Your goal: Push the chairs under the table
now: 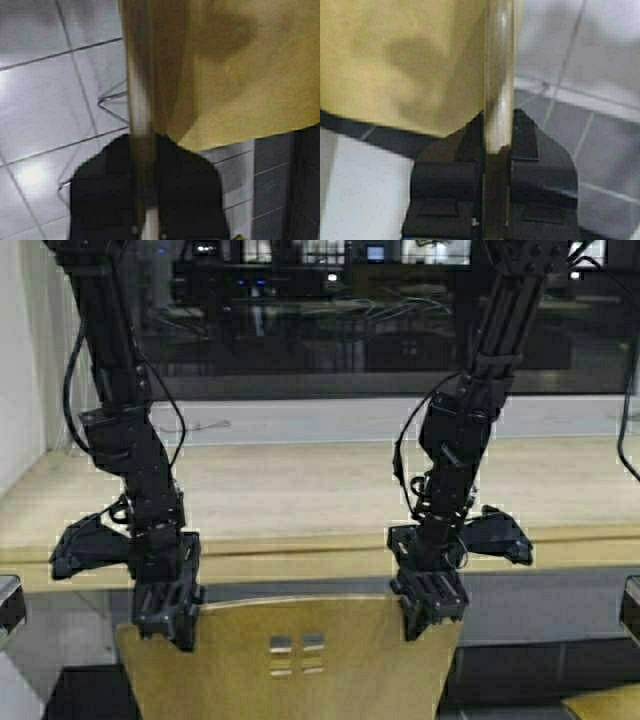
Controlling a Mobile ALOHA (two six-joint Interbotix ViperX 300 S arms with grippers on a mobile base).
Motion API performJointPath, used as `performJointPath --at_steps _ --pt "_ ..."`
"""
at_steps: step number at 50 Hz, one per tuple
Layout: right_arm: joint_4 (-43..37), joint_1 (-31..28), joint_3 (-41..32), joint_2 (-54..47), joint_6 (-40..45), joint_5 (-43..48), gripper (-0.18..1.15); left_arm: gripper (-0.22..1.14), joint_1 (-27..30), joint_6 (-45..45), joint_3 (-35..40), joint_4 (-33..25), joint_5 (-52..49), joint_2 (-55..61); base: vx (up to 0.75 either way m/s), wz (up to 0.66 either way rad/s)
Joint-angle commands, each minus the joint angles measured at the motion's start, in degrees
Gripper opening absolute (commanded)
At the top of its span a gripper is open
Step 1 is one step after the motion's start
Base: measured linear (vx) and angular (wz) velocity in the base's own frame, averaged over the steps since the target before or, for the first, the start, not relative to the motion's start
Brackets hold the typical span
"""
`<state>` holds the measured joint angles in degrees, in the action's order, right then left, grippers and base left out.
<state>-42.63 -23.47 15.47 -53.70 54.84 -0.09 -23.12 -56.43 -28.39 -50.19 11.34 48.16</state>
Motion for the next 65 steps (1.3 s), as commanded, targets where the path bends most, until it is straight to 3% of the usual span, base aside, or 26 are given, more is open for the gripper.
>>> performJointPath --at_steps 1,9,65 --pt "0.44 0.53 -1.14 0.53 -1.32 0.97 0.05 0.02 0.18 1.58 0.88 1.58 0.79 -0.97 0.25 0.16" --pt "0.53 0.7 -0.62 0.62 -1.41 1.76 0.05 0.02 0.18 2.64 2.37 4.48 0.62 -1.23 0.24 0.15" --pt "-0.09 0.7 1.67 1.41 -1.41 7.29 0.05 0.02 1.05 2.81 3.52 5.8 0.26 -1.05 0.2 0.04"
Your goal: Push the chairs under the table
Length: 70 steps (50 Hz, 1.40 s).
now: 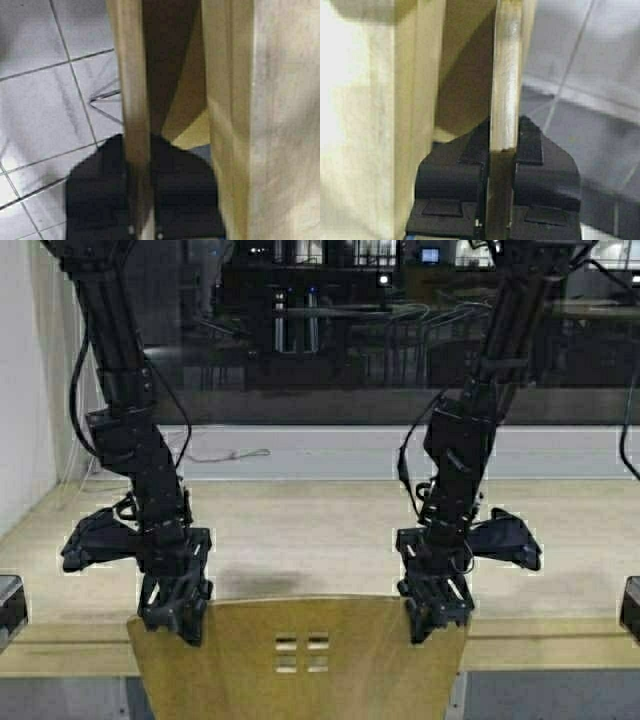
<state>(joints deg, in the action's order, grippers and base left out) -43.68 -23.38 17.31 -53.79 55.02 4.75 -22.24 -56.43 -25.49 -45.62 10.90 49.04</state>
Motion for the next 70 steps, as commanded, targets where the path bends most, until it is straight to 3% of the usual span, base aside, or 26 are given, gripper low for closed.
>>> performJointPath --at_steps 1,11,15,19,29,31,37,53,70 --pt "0.97 0.62 -0.18 1.49 -1.58 2.46 0.05 0.02 0.18 2.81 0.44 1.23 0.7 -2.02 0.09 -0.01" --pt "1.14 0.35 0.26 1.67 -1.58 2.9 0.06 0.03 0.18 2.81 0.0 1.14 0.79 -2.11 0.04 0.0" --pt "1.49 0.35 0.35 1.85 -1.58 2.9 0.11 0.11 0.18 2.81 -0.09 1.23 0.88 -2.29 0.01 0.0" --pt "2.02 0.35 0.97 2.55 -1.76 2.72 0.28 0.3 0.09 2.9 -0.62 1.23 0.97 -3.34 0.0 0.0" --pt "8.26 0.35 2.99 7.47 -1.76 3.16 0.93 1.02 -0.09 3.6 -3.69 1.32 4.75 -7.82 0.0 0.0" --pt "8.0 0.44 3.43 8.44 -1.76 3.43 1.0 1.07 -0.09 3.6 -4.57 1.32 6.15 -8.88 0.0 0.0" --pt "7.91 0.44 4.57 10.9 -1.76 3.25 1.0 1.01 -0.09 3.52 -7.03 1.23 6.94 -12.39 0.0 0.0" --pt "7.56 0.09 13.54 17.75 -1.85 2.55 1.0 1.02 -0.18 3.34 -13.89 0.97 5.45 -19.51 -0.01 0.0" --pt "9.05 -4.39 18.11 24.17 -3.6 5.89 1.0 1.02 -1.49 3.69 -17.67 3.25 4.48 -25.05 -0.03 0.04"
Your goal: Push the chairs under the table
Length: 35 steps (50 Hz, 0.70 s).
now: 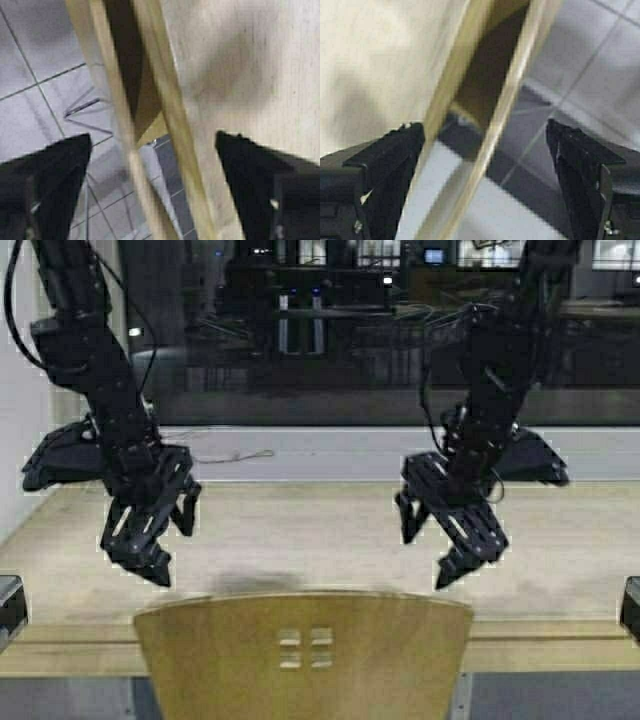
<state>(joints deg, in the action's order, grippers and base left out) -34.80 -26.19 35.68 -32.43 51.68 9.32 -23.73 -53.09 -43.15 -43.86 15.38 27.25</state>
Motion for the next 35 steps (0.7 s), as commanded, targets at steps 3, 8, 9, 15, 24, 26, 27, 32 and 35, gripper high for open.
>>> performJointPath --at_steps 3,8,9,15,24,26,27,32,35 --pt "0.35 -1.67 -0.18 2.72 -0.53 1.76 1.0 1.02 0.09 0.88 0.53 4.31 0.0 -3.78 -0.1 0.19" --pt "2.46 -1.76 0.44 3.08 -3.43 5.98 1.0 1.02 0.09 2.64 2.11 12.92 0.26 -4.22 -0.11 0.26" --pt "3.34 -1.76 0.7 3.34 -4.57 6.77 1.0 1.02 0.09 3.08 2.46 14.85 0.26 -4.31 -0.12 0.29" --pt "9.4 -0.7 2.81 6.33 -10.37 9.58 1.0 1.02 0.53 5.36 1.67 26.1 0.18 -6.77 -0.11 0.28" --pt "21.01 0.53 8.7 19.16 -17.58 8.53 1.0 1.02 2.11 10.2 -4.04 42.45 -0.79 -18.98 -0.11 0.16" --pt "22.24 0.44 9.76 22.68 -18.9 8.44 1.0 1.02 2.11 12.13 -5.36 47.02 -1.23 -23.03 -0.09 0.05" --pt "22.94 0.35 10.2 24.52 -19.6 8.44 1.0 1.02 2.11 12.83 -5.8 48.6 -1.58 -24.43 -0.08 0.03" --pt "26.81 0.35 11.95 32.7 -24.08 6.33 1.0 1.02 2.11 14.77 -7.12 54.58 -4.92 -31.29 -0.08 0.03" --pt "29.36 0.35 12.13 37.09 -27.95 1.93 1.0 1.02 1.58 14.77 -7.12 55.02 -8.7 -35.07 -0.11 0.02"
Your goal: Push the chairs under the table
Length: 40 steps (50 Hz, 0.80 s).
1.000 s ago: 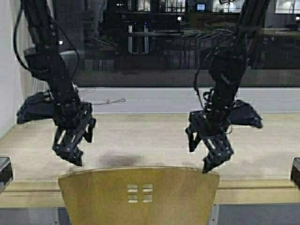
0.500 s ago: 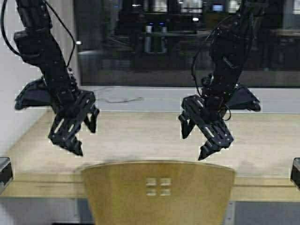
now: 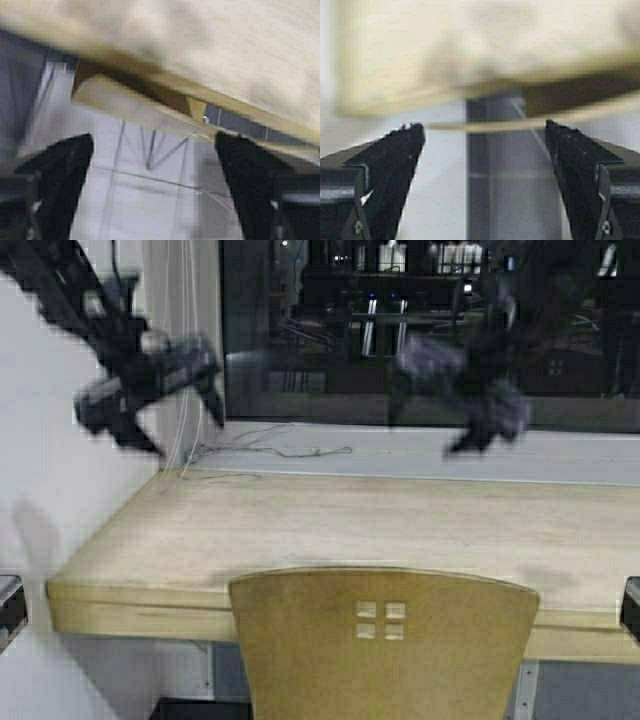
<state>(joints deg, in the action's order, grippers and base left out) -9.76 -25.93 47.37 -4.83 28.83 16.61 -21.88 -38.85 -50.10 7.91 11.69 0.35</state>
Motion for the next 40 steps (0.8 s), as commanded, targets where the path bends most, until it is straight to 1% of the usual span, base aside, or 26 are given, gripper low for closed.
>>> performJointPath --at_steps 1,4,6,10,12,18,24,31,36,40 --pt "5.1 0.09 0.44 10.72 -6.42 -7.29 1.0 1.02 -0.35 0.62 -0.18 3.25 -6.5 -9.58 -0.13 0.01" --pt "7.56 -0.53 0.62 14.15 -10.02 -12.92 1.0 1.02 -0.35 1.32 -0.09 3.52 -11.87 -13.45 -0.15 0.0" --pt "8.61 -0.44 0.88 16.35 -12.04 -15.12 1.0 1.02 -0.35 2.2 -0.09 3.96 -15.21 -16.0 -0.17 0.01" --pt "9.14 -0.44 2.72 19.6 -14.06 -13.89 1.0 1.02 -0.35 6.06 -0.09 7.21 -20.3 -20.13 -0.18 0.05" --pt "8.79 -0.44 3.16 20.83 -14.06 -12.48 1.0 1.02 -0.35 8.79 0.0 8.88 -21.18 -21.36 -0.18 0.11" --pt "8.61 -0.44 3.52 22.06 -13.89 -12.04 1.0 1.02 -0.35 15.38 1.32 9.93 -22.06 -22.85 -0.17 0.26" --pt "8.79 -0.35 2.55 22.06 -14.33 -14.77 1.0 1.02 0.09 18.54 1.49 10.02 -19.51 -21.36 -0.22 0.31" --pt "9.05 -0.09 0.53 22.68 -14.68 -19.07 1.0 1.02 0.26 18.28 1.58 8.79 -18.72 -19.6 -0.29 0.22" --pt "10.2 -0.09 -1.49 22.94 -15.21 -22.24 1.0 1.02 0.26 18.37 1.93 7.47 -19.86 -20.92 -0.29 0.12" --pt "11.95 0.88 -1.58 22.32 -15.91 -20.74 1.0 1.02 0.26 18.37 2.64 7.47 -19.95 -21.01 -0.29 0.06"
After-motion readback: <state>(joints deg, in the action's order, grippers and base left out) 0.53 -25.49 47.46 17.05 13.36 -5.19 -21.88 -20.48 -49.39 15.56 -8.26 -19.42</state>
